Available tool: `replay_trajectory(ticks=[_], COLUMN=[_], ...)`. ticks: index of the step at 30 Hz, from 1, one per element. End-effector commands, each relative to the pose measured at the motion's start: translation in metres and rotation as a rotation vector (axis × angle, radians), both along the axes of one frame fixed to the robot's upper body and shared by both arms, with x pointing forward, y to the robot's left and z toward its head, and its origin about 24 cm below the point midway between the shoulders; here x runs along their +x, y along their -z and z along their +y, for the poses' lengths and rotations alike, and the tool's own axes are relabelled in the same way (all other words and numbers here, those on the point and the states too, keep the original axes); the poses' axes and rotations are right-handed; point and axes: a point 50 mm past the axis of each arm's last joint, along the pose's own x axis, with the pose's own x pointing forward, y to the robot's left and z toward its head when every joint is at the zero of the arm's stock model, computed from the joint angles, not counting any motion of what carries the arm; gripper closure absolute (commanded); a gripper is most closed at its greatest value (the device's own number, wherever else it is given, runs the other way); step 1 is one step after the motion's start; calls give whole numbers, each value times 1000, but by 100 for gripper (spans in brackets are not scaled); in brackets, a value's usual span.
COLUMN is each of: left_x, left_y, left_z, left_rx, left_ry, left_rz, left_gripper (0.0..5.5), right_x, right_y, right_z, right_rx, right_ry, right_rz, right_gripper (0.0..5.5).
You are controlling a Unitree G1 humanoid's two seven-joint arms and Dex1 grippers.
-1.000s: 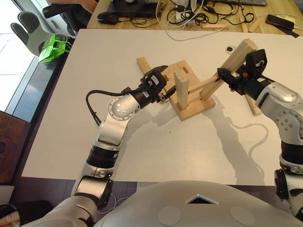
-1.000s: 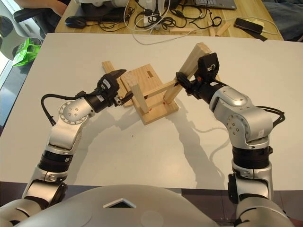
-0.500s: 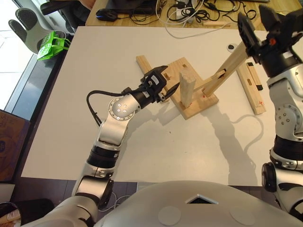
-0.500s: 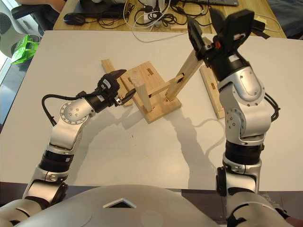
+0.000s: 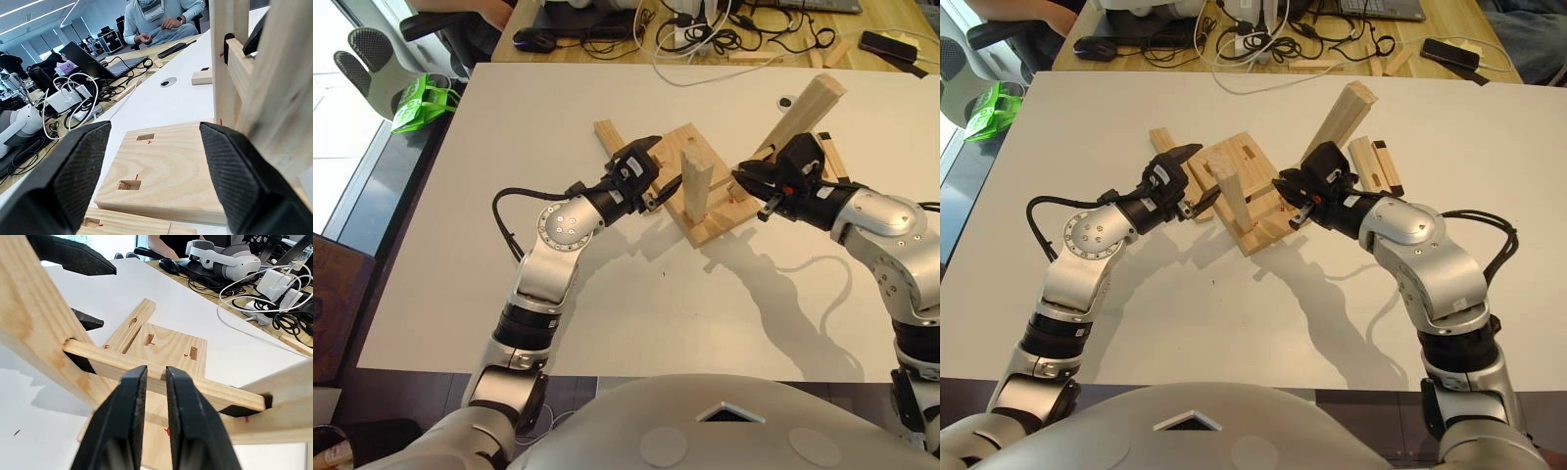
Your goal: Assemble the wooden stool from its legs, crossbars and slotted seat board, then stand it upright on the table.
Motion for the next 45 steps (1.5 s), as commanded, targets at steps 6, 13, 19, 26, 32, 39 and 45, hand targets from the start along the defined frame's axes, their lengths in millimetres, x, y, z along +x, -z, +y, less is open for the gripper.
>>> replay_trajectory(ticks=[6, 13, 19, 26, 32, 39, 45], left_x=[8, 6, 42, 63, 74, 74, 72], left_y=[-25, -54, -87, -121, -111, -103, -97], left_z=[-16, -86, -76, 16, 70, 67, 63], left_rx=[-42, -85, -225, -582, -582, -583, -581], left_ry=[2, 174, -128, -588, -849, -867, -863], left_rz=[-31, -31, -93, -341, -362, -351, -329], left_gripper=[215, 215, 215, 215, 215, 215, 215], right_x=[36, 58, 35, -14, -22, -44, -43], right_y=[-61, -130, -144, -157, -122, -74, -27], right_z=[-20, -41, -13, 33, 20, 15, 13], right_rx=[287, 542, 820, 958, 1036, 920, 527], right_ry=[225, 445, 60, -405, -375, -476, -191], right_rz=[-360, -658, -415, -101, 302, 558, 684], right_gripper=[527, 527, 527, 527, 527, 527, 527])
